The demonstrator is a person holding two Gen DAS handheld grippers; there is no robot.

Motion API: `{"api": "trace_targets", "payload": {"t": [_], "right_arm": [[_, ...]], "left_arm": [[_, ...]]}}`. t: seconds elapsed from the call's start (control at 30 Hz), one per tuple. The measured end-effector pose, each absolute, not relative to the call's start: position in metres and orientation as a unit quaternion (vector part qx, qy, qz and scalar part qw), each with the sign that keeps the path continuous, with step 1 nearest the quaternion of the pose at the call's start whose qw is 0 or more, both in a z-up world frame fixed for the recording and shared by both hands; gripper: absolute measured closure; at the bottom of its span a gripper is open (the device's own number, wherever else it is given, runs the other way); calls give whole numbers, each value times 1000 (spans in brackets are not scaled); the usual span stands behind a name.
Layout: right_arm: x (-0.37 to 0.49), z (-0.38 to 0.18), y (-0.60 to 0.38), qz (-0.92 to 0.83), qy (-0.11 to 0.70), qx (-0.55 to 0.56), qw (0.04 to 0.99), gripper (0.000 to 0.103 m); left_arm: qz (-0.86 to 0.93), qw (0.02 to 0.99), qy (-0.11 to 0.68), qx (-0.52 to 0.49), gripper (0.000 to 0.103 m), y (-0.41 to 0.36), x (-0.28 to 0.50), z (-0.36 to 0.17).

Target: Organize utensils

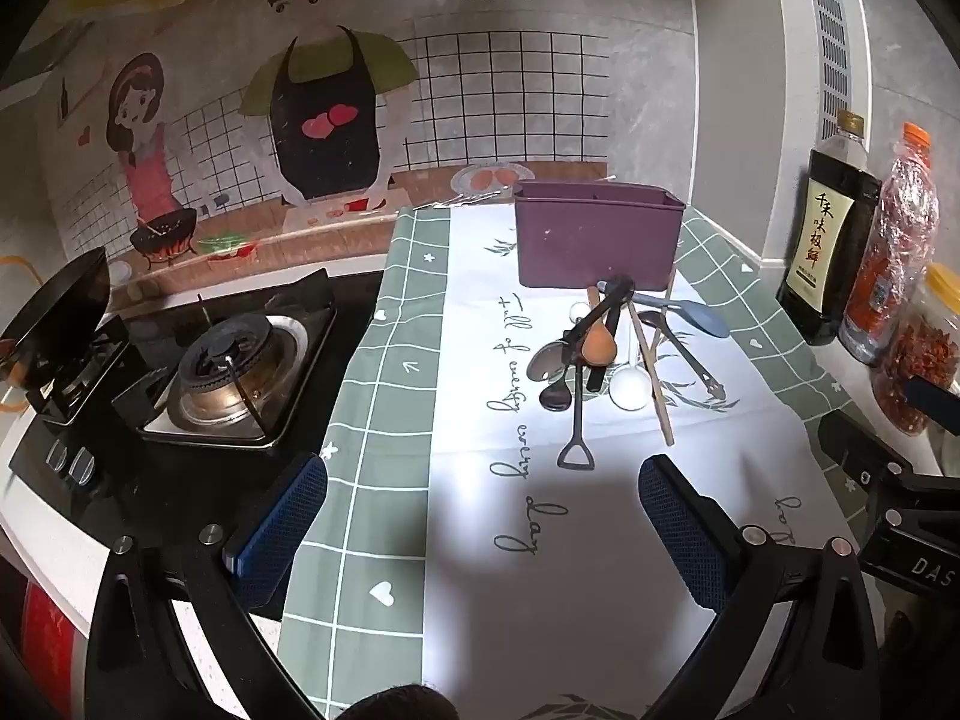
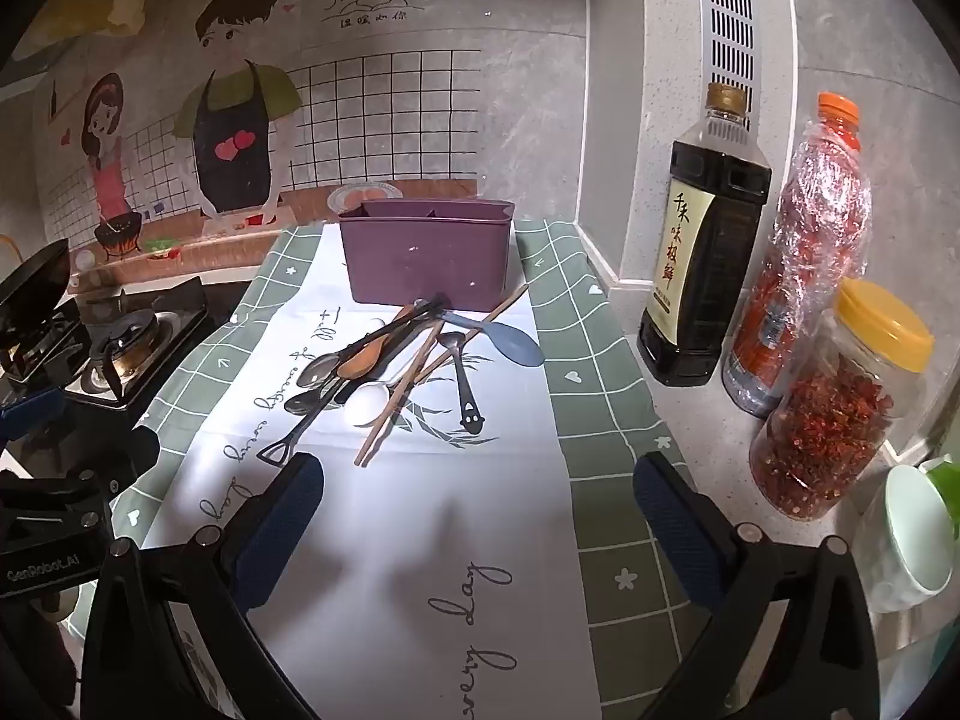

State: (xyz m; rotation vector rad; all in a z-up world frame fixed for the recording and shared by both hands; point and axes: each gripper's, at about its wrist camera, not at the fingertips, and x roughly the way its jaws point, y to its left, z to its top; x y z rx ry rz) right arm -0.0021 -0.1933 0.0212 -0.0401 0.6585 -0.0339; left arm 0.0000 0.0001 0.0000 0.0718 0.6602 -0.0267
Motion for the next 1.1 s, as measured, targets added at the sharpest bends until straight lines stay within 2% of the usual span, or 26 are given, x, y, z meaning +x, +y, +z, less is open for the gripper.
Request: {"api": "trace_targets", "payload": {"t": [1.1], "right_arm": [[-14, 25, -195, -15, 313, -12, 949, 0]], "left_arm": [[-24, 945, 324, 30, 0, -4, -10, 5]]}}
